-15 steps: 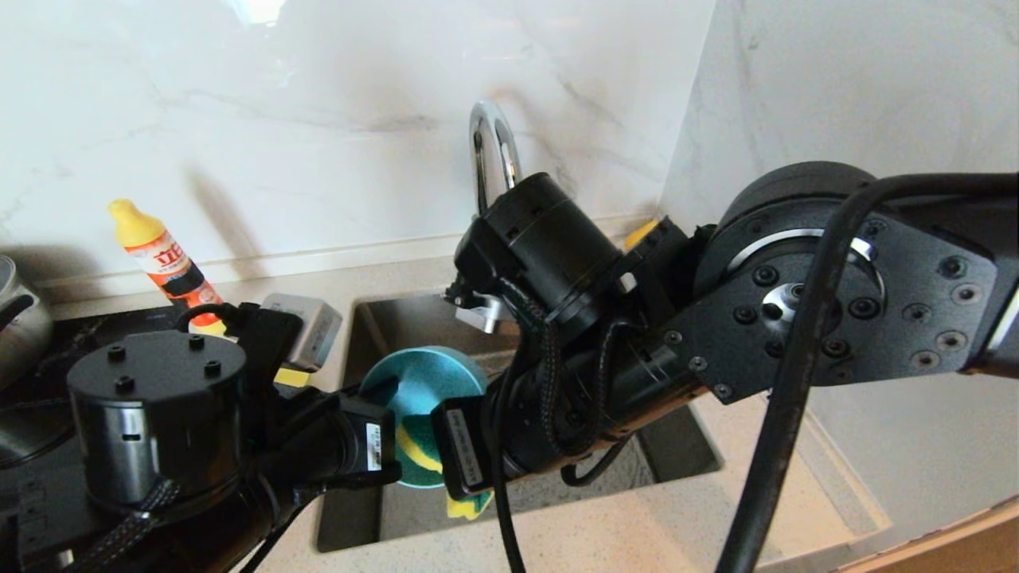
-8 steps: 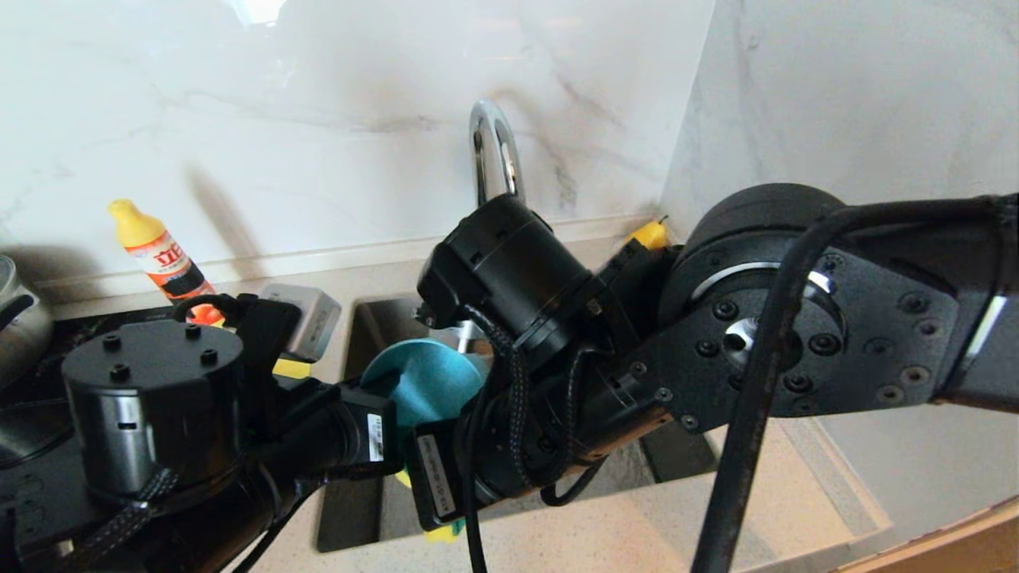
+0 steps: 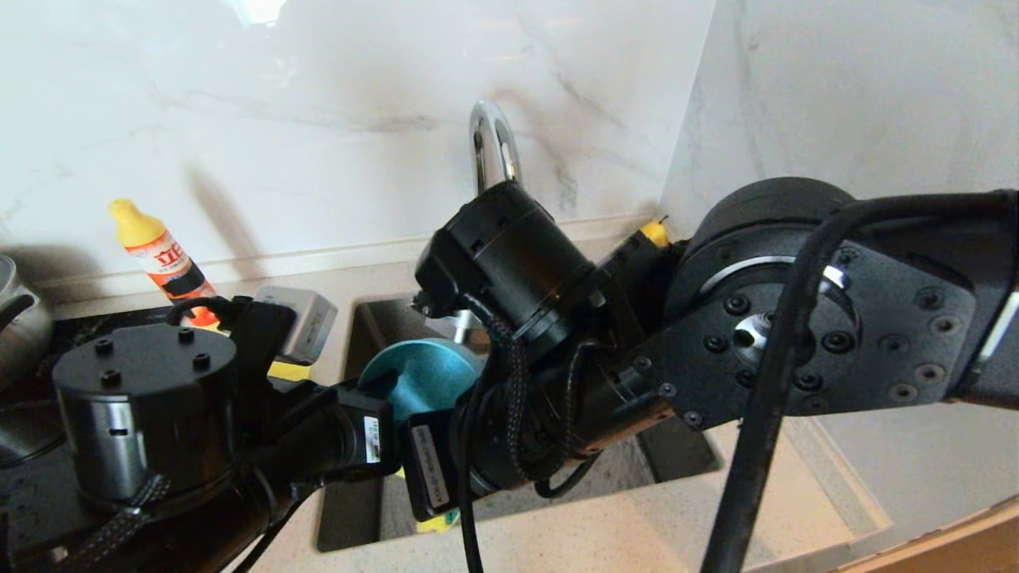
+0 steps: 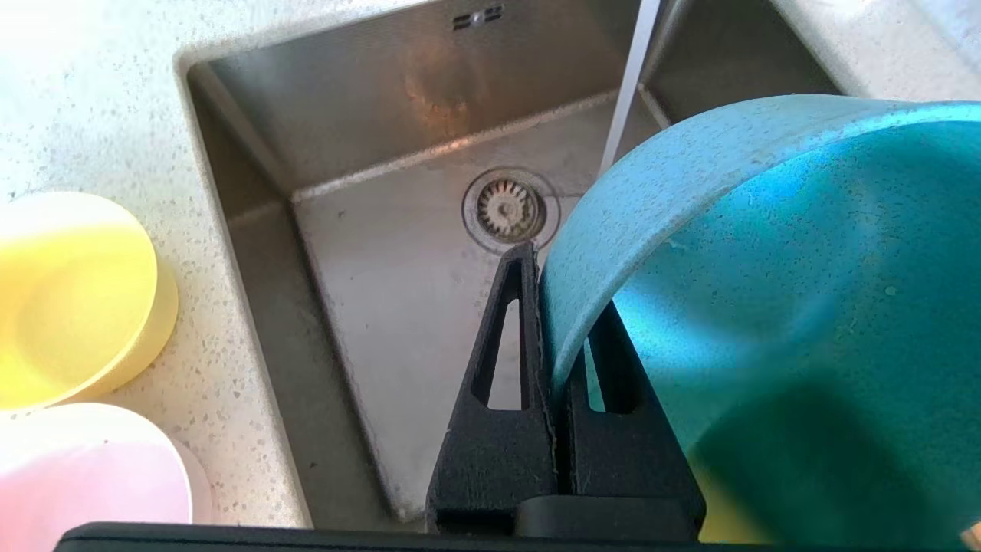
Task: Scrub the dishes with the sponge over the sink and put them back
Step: Wipe the bowl
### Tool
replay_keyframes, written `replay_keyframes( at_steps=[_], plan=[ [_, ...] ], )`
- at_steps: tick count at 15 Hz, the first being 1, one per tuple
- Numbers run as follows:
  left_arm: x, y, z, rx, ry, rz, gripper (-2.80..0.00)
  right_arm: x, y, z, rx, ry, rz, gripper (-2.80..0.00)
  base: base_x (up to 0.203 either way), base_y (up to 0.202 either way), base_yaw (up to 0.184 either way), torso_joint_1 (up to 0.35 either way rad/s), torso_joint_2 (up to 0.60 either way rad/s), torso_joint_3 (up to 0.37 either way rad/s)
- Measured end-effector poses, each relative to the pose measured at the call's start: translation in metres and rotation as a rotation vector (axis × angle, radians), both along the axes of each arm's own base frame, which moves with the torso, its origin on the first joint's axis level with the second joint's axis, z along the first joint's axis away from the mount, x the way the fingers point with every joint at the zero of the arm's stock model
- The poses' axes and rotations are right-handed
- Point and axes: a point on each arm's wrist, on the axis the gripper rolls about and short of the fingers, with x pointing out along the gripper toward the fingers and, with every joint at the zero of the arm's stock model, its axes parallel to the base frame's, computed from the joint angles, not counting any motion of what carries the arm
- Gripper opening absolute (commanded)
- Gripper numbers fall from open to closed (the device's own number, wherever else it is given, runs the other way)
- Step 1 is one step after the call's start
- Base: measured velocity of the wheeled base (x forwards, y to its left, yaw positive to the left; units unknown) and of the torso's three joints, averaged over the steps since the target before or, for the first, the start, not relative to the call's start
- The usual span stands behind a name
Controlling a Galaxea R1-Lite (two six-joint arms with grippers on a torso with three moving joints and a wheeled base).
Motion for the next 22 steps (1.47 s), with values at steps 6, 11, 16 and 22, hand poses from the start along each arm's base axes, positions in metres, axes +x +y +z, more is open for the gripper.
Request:
replay_keyframes(
  at_steps=[6,11,16,22],
  plan=[
    [-0.003,0.002,-0.003,0.007,0.008,-0.001,-2.80,0.012,-0.029,0.026,0.058,-0.037,-0.067,-2.80,0.000,0.000,0.000,0.000,0.00,0.000],
    [-0.001,0.001,0.004,-0.009,-0.011,0.003,-2.80,0.008,-0.036,0.027,0.033,-0.014,-0.069,-2.80,0.000,0.000,0.000,0.000,0.00,0.000],
    [0.000,0.001,0.007,-0.019,-0.022,0.003,-2.80,0.006,-0.022,0.012,-0.003,0.011,-0.045,-2.80,0.000,0.000,0.000,0.000,0.00,0.000],
    [-0.001,0.001,0.005,-0.016,-0.016,0.002,-2.80,0.003,-0.004,0.000,-0.007,0.004,-0.012,-2.80,0.000,0.000,0.000,0.000,0.00,0.000]
  ],
)
